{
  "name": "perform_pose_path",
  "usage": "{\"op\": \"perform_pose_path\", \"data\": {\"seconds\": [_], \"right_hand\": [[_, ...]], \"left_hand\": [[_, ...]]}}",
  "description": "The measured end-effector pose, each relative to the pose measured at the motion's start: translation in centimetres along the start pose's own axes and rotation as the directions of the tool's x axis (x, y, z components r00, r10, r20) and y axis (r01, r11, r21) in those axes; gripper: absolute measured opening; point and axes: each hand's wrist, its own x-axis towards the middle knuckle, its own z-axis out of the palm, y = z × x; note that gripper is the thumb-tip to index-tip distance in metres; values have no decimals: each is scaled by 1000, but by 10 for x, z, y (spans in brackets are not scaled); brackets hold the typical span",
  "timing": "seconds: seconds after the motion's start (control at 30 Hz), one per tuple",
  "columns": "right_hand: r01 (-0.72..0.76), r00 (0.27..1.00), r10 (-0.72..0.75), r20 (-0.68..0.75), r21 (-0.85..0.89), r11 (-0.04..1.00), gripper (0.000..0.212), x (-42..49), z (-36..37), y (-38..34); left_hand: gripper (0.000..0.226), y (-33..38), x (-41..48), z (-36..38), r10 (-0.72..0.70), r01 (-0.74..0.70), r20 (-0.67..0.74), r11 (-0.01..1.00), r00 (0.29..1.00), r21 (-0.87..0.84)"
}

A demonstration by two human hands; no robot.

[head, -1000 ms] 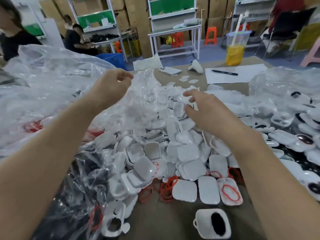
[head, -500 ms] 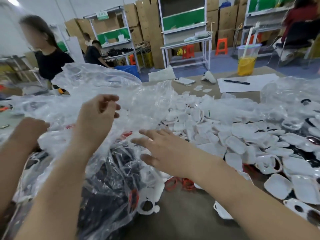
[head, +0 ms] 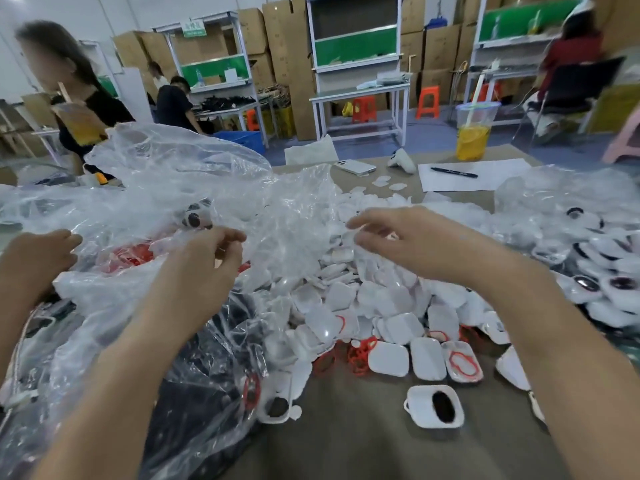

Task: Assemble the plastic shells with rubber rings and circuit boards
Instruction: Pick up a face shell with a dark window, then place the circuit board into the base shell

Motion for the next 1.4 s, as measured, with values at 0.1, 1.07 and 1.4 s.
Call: {"op": "perform_pose_path", "data": {"seconds": [0.1, 1.07, 1.4], "right_hand": [[-103, 989, 108, -98, 52, 993, 30, -13, -24, 26], [-703, 550, 500, -669, -47, 710, 32, -174, 22, 90], [-834, 545, 692, -474, -224, 504, 37, -212, 26, 93]], "left_hand": [[25, 21, -1, 9, 72, -72, -51, 997, 996, -8], [23, 77, -73, 139, 230, -214, 25, 935, 973, -282], [24, 80, -77, 134, 225, -204, 30, 924, 974, -324]]}}
